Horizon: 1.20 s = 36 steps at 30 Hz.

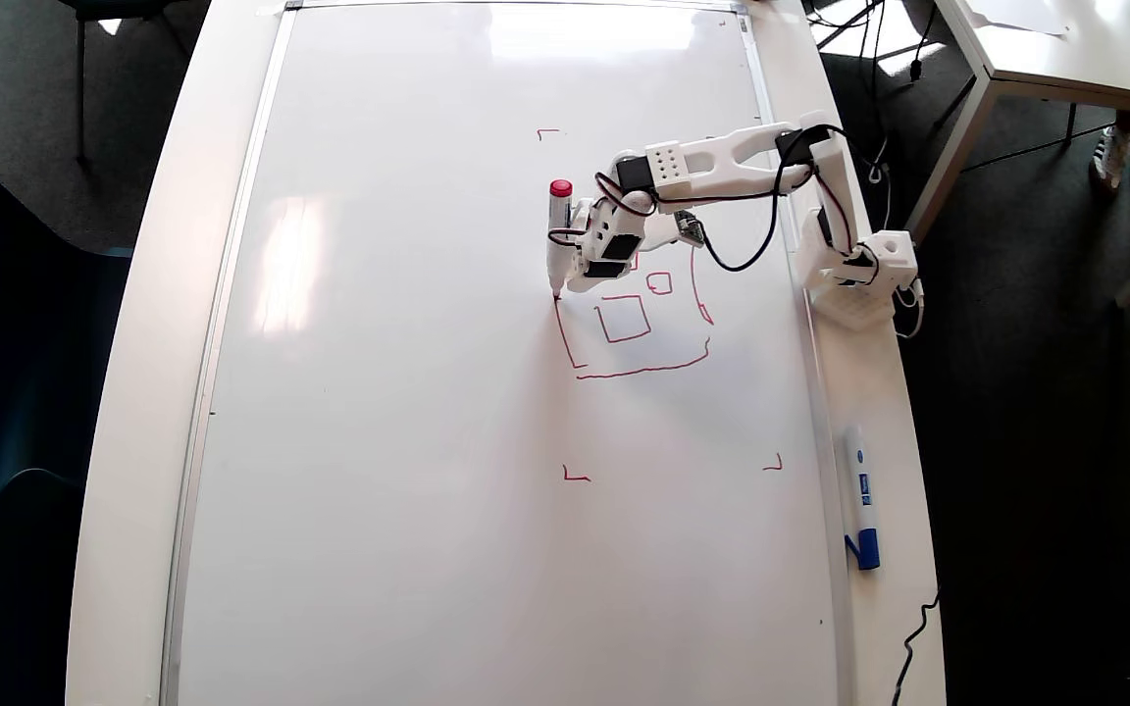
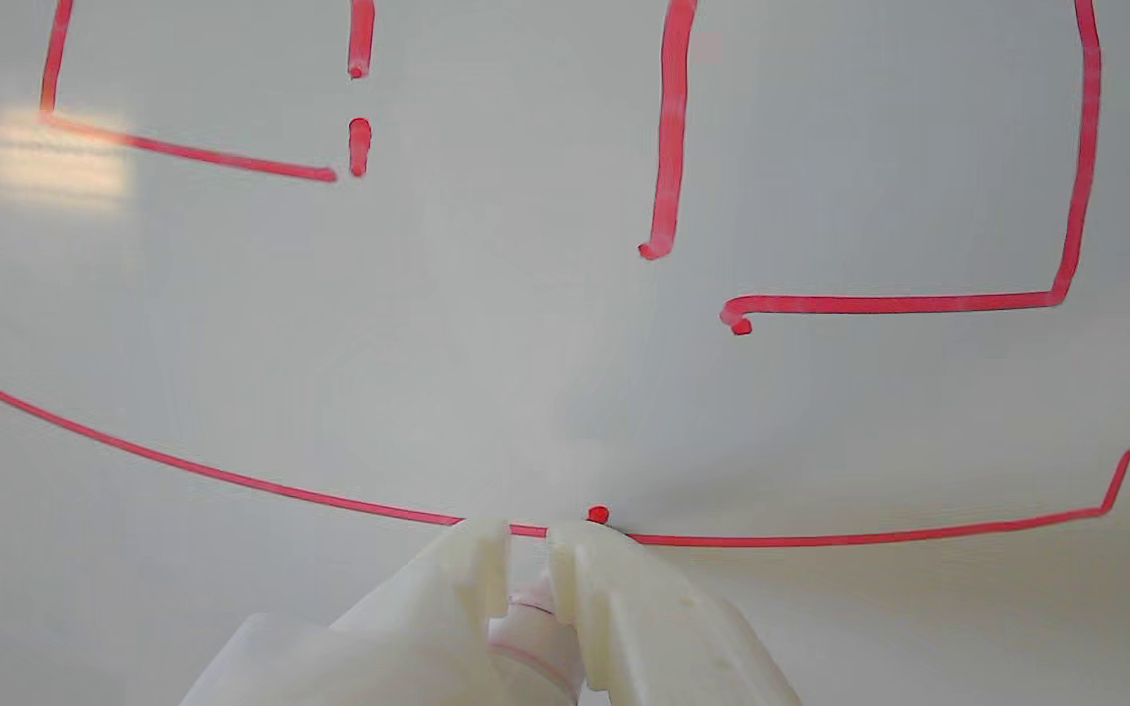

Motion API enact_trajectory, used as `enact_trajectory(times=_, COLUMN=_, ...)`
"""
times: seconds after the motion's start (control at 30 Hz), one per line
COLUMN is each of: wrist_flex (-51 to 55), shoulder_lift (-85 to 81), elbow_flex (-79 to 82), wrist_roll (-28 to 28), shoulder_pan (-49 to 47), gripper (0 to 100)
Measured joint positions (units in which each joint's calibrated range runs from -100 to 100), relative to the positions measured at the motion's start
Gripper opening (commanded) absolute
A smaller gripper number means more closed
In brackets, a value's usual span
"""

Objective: Draw on a whiteboard a robot head using a pen attached to the gripper

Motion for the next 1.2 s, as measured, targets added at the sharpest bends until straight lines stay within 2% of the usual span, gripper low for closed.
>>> enact_trajectory(times=0.43, wrist_flex=0.00, shoulder_lift=1.52, elbow_flex=-1.55, wrist_roll=0.00, shoulder_pan=0.23, gripper=1)
enact_trajectory(times=0.93, wrist_flex=0.25, shoulder_lift=15.08, elbow_flex=-22.29, wrist_roll=-0.26, shoulder_pan=0.08, gripper=1)
enact_trajectory(times=1.2, wrist_flex=0.25, shoulder_lift=16.52, elbow_flex=-24.58, wrist_roll=-0.26, shoulder_pan=0.08, gripper=1)
